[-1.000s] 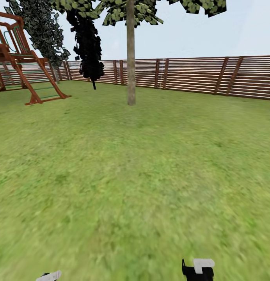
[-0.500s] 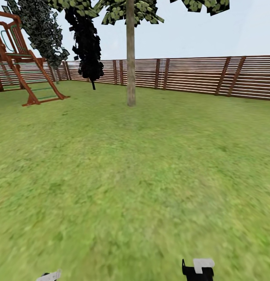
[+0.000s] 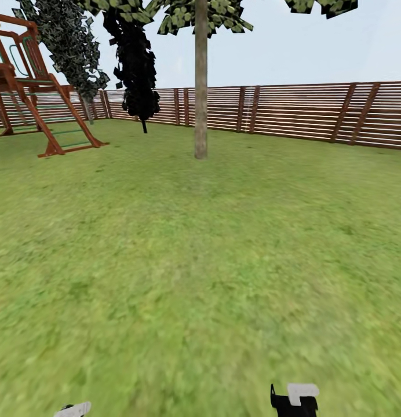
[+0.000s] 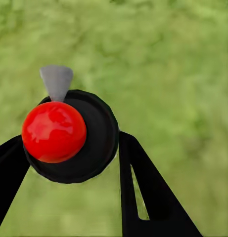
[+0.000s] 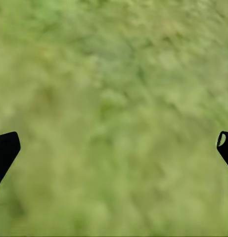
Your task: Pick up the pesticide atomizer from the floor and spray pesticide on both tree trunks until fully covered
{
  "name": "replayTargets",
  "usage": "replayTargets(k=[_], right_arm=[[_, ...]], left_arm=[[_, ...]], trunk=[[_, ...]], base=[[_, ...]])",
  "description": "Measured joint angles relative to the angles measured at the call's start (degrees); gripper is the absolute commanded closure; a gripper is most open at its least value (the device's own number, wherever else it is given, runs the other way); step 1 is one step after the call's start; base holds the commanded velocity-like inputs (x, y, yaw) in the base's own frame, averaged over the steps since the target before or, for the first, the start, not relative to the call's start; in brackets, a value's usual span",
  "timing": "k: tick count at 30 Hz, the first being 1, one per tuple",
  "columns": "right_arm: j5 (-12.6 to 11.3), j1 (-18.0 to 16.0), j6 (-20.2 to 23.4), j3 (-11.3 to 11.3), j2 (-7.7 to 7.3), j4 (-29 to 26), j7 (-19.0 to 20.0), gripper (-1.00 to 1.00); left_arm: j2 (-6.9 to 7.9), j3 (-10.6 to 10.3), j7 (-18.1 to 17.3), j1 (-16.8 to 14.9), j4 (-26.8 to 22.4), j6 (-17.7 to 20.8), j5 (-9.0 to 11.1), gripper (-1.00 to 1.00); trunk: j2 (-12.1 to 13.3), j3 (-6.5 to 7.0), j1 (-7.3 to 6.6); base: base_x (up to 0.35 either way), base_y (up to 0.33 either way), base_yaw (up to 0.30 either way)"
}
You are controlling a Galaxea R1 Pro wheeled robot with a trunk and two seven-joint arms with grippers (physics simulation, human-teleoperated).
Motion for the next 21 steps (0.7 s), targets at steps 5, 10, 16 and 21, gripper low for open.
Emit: replayTargets(k=[5,10,16,21], right_arm=[[0.06,0.0,0.0,-0.1,-0.07,0.01,0.0,-1.0],[0.07,0.0,0.04,-0.13,-0.08,0.02,-0.03,-1.0],[0.08,0.0,0.09,-0.14,-0.09,0.01,-0.04,-1.0],[0.08,0.0,0.08,-0.14,-0.08,0.01,-0.04,-1.0]], left_arm=[[0.0,0.0,0.0,0.0,0.0,0.06,0.01,1.0],[0.0,0.0,0.0,0.0,0.0,0.07,0.02,1.0],[0.0,-0.01,0.0,0.0,0.0,0.07,-0.01,1.0],[0.0,0.0,0.0,0.0,0.0,-0.01,0.05,1.0]], trunk=[[0.0,0.0,0.0],[0.0,0.0,0.0],[0.0,0.0,0.0],[0.0,0.0,0.0]], base=[[0.338,0.0,0.001],[0.338,0.0,0.0],[0.338,0.0,0.0],[0.338,0.0,0.0]])
